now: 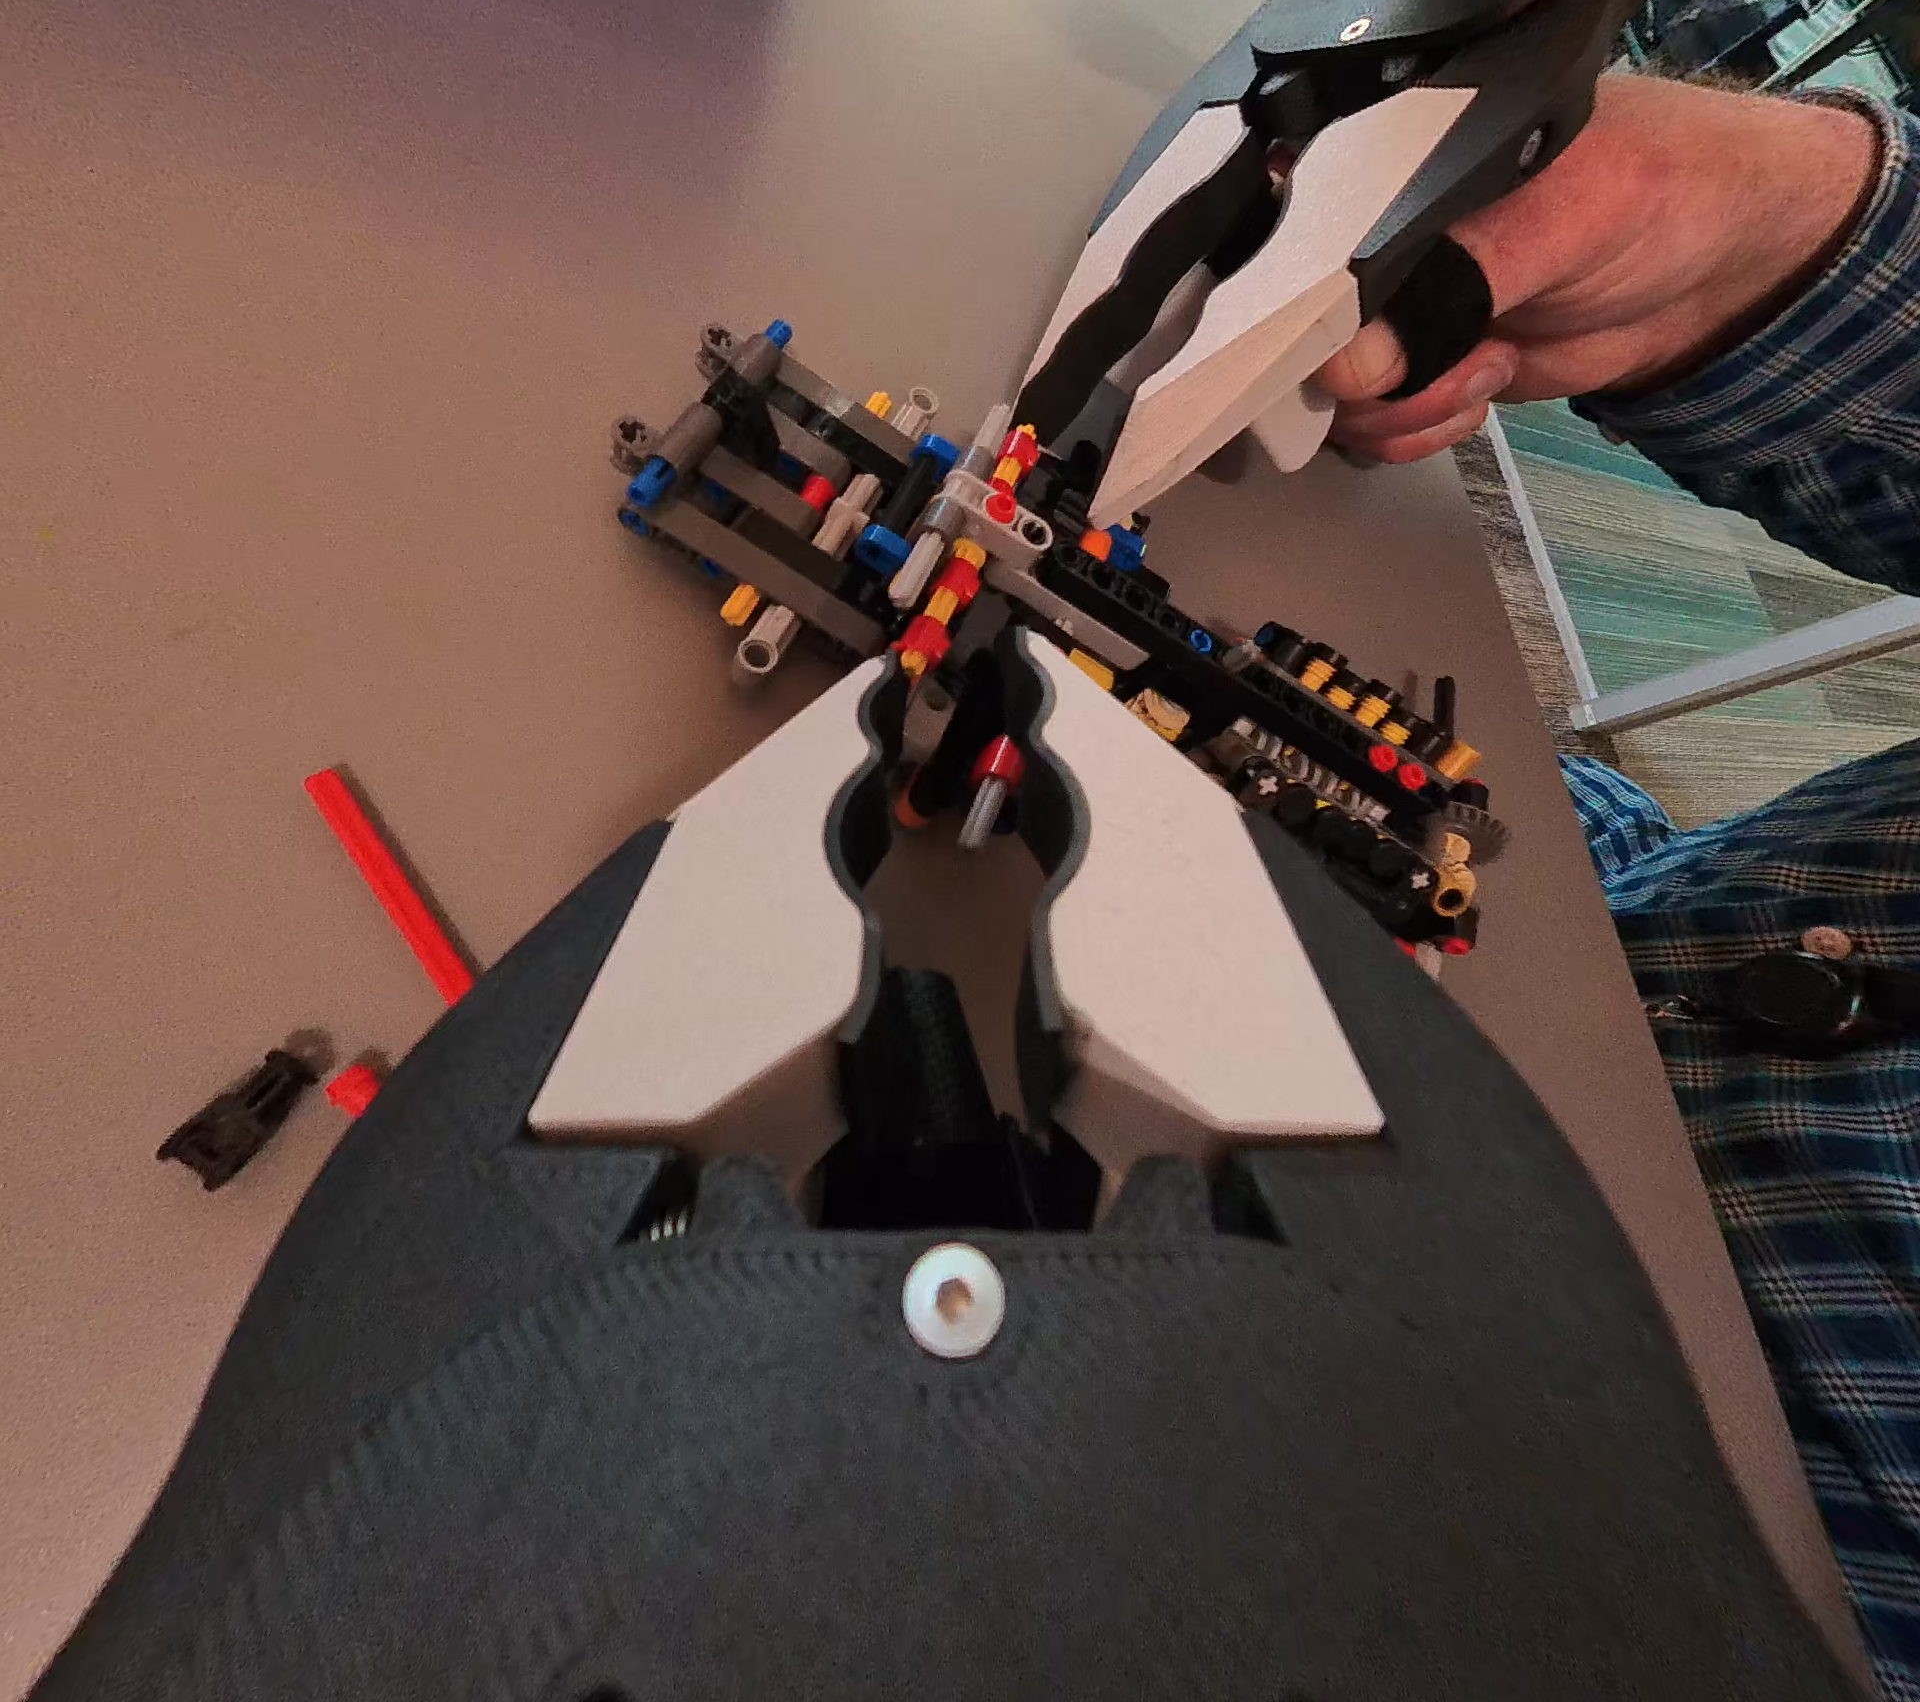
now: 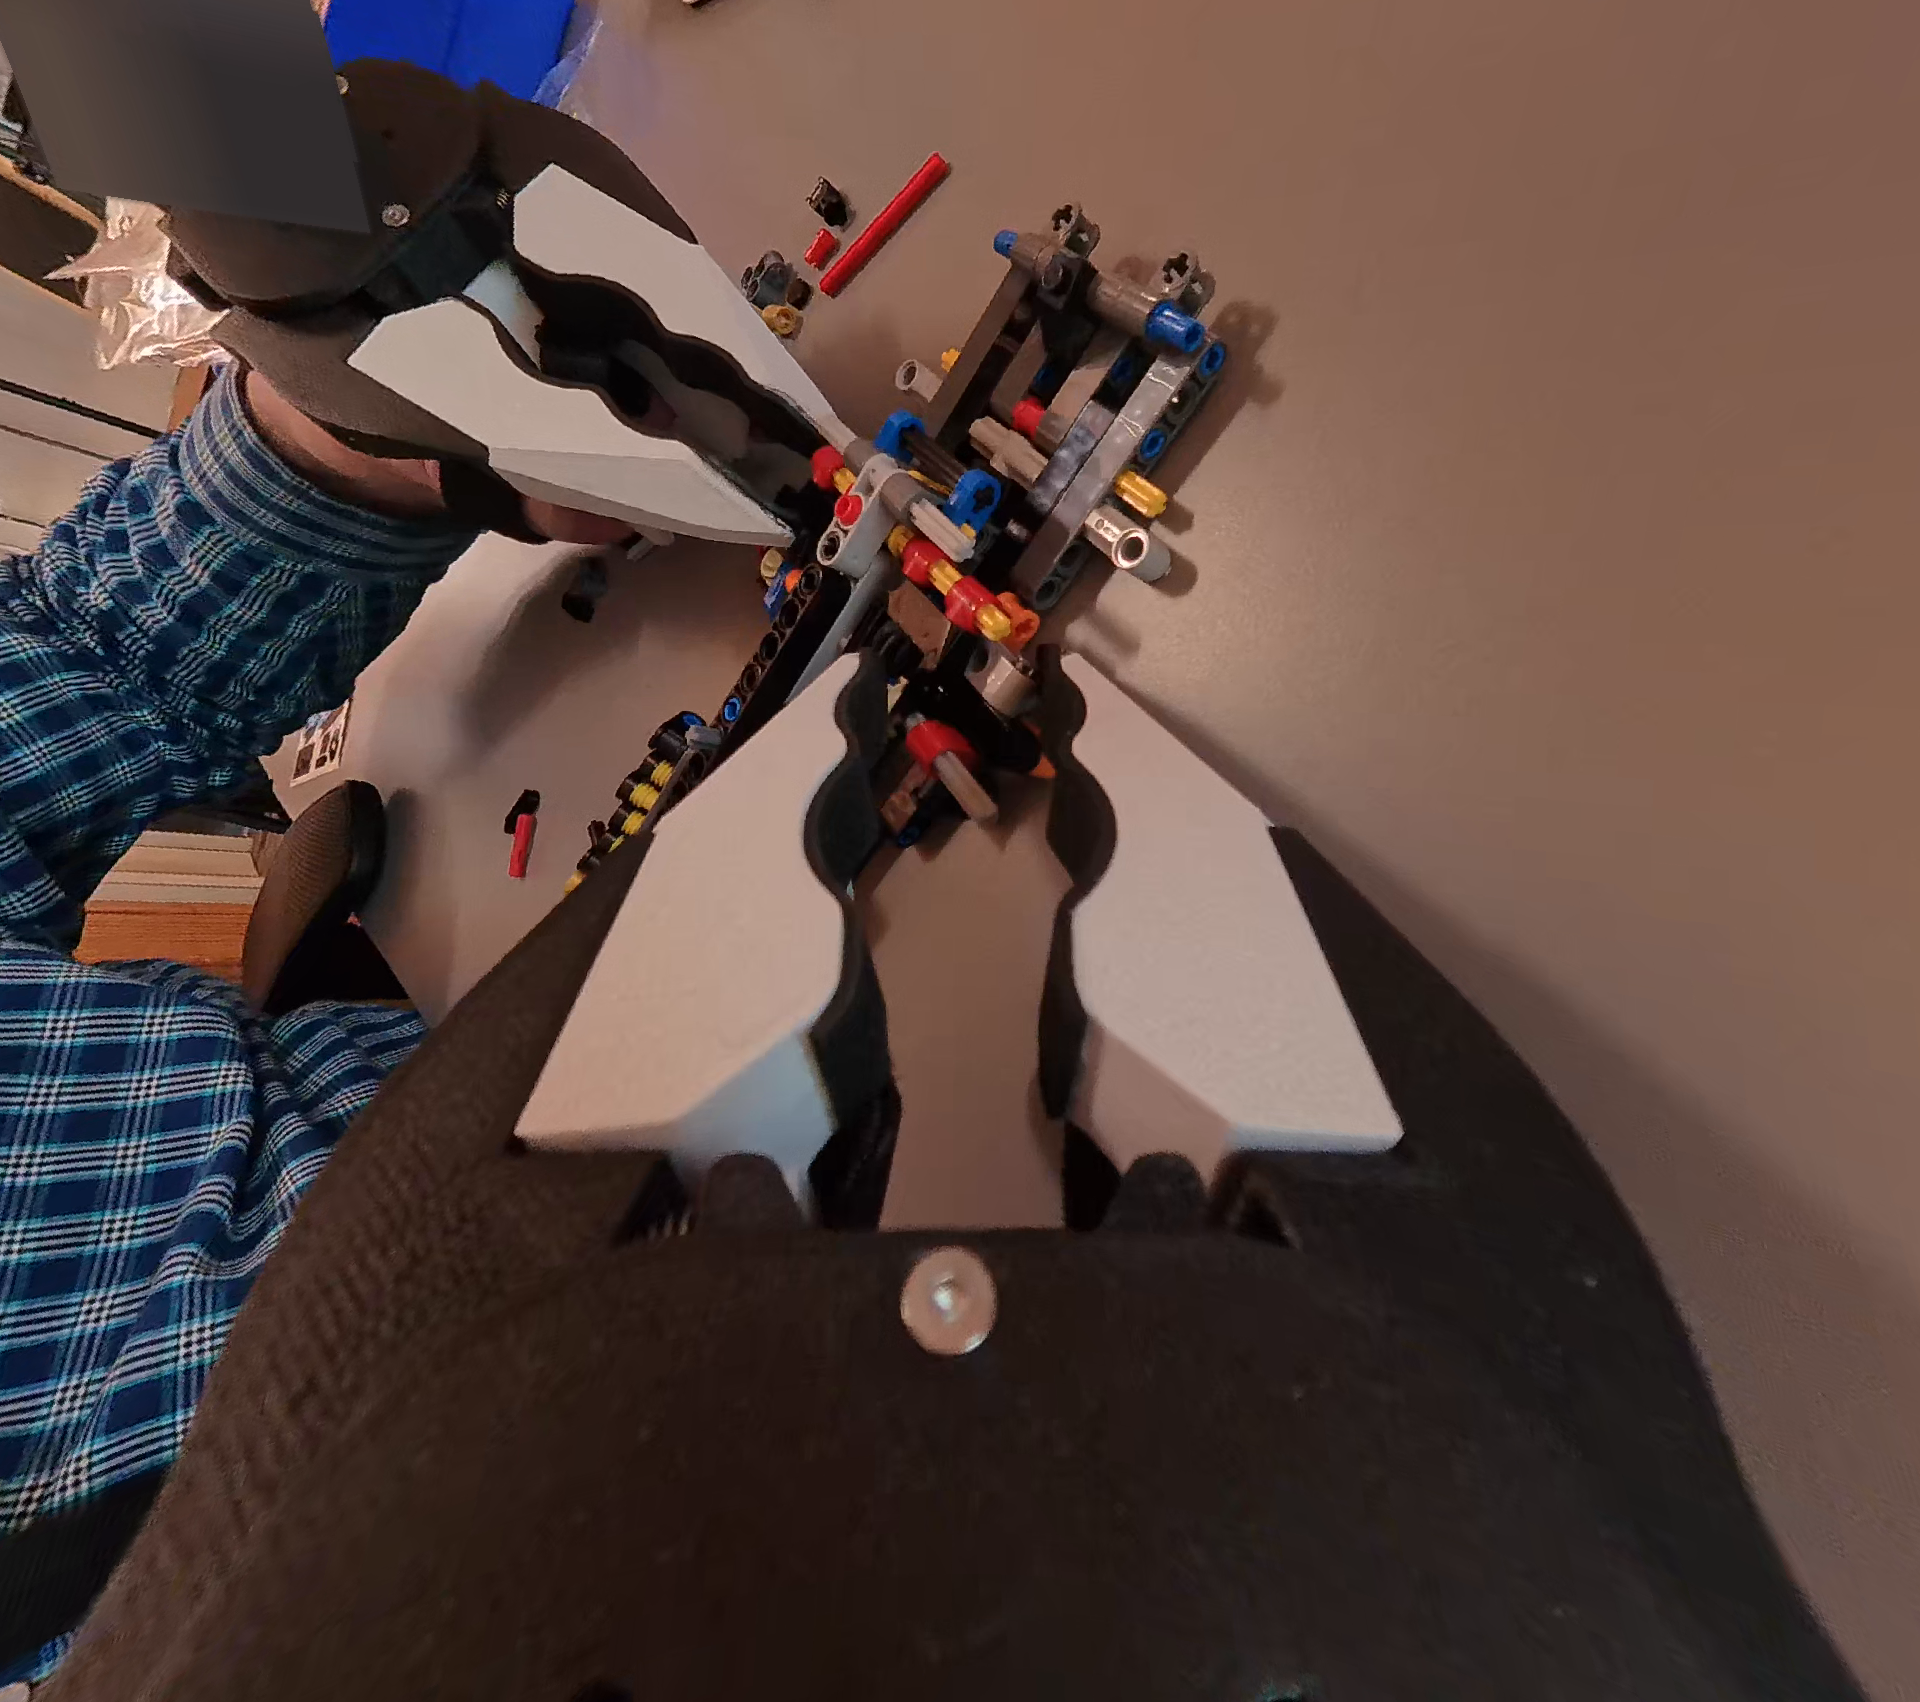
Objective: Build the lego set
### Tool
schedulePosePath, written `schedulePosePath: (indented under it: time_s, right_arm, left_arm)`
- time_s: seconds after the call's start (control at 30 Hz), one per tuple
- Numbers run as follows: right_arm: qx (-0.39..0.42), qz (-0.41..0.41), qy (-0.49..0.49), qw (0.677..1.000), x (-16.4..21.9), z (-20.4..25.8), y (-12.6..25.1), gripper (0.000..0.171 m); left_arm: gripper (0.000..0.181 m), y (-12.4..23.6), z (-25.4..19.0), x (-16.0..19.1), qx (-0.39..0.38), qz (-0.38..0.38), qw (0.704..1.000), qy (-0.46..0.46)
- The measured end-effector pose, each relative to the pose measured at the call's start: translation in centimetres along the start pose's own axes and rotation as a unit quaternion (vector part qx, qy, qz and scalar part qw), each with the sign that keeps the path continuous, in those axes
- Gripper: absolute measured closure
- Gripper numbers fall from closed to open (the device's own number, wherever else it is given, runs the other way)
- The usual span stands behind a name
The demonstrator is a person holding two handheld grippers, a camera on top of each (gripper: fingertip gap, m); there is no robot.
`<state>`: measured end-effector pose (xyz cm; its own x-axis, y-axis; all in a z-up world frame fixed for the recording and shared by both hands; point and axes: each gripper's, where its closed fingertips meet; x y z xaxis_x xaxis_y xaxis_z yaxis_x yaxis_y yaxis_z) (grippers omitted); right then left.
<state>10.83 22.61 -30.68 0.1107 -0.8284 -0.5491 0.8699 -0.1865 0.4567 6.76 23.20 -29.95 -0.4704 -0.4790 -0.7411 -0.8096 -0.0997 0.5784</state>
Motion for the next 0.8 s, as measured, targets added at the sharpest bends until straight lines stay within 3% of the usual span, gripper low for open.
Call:
schedulePosePath:
  time_s: [0.67,0.8]
  right_arm:
    - [0.002,-0.007,-0.004,1.000,-0.13,-0.12,0.05,0.145]
    - [-0.001,-0.006,-0.007,1.000,-0.13,-0.12,0.05,0.145]
  left_arm:
    - [0.162,-0.02,0.22,-0.43,-0.014,-0.015,1.000,0.022]
    - [0.153,0.04,0.06,-0.61,-0.004,-0.016,1.000,0.026]
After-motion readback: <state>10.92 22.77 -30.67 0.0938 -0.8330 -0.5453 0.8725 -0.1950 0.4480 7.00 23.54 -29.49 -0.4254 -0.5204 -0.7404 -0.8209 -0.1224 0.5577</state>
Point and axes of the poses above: each gripper's, where its closed fingertips meet, y back along the fingers, x out of its underside, z = x × y across the jaws, and after that the axes turned 4 degrees about -x, right-handed
